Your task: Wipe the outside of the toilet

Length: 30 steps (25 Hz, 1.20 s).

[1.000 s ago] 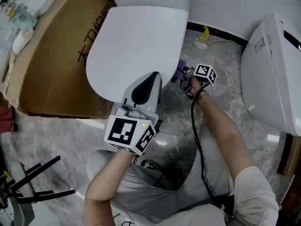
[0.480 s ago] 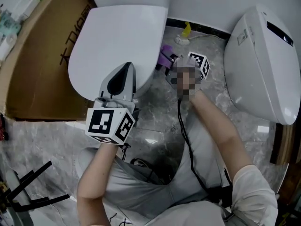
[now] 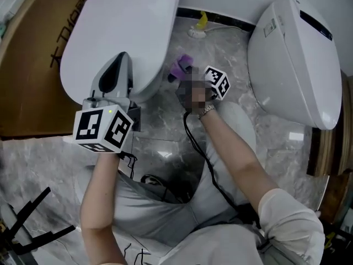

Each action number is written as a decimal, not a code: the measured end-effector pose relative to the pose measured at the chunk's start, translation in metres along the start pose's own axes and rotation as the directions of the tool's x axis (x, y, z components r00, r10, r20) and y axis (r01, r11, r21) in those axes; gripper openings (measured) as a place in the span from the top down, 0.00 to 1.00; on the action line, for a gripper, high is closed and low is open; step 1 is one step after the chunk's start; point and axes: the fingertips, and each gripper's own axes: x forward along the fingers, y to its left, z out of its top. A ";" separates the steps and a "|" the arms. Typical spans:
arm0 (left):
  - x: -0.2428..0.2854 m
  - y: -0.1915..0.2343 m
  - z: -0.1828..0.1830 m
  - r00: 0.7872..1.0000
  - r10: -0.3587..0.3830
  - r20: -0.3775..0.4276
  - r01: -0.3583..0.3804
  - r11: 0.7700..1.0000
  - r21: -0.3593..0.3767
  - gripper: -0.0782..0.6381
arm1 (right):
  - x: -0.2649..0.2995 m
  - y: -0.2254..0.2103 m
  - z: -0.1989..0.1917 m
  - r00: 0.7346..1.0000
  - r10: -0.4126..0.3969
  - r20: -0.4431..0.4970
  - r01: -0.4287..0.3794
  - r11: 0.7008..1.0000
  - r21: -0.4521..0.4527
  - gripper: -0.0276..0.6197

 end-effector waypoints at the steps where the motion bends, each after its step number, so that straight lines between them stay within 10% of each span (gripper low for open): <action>1: -0.001 0.002 0.001 1.000 0.006 0.005 -0.006 1.000 -0.021 0.88 | 0.001 -0.013 -0.010 0.999 -0.033 -0.016 0.033 0.999 -0.012 0.73; 11: -0.011 0.011 0.008 1.000 0.003 0.015 -0.003 1.000 0.011 0.88 | 0.018 -0.090 -0.090 0.950 -0.221 -0.223 0.206 0.975 -0.087 0.73; 23: -0.021 0.012 0.012 0.999 0.024 0.042 -0.026 0.999 0.047 0.88 | 0.023 -0.056 -0.113 0.982 -0.080 -0.168 0.080 0.997 -0.006 0.73; 30: -0.003 0.024 0.043 0.991 0.043 0.124 -0.056 0.993 0.100 0.88 | 0.002 0.029 -0.066 0.997 0.006 -0.076 -0.025 0.965 -0.260 0.73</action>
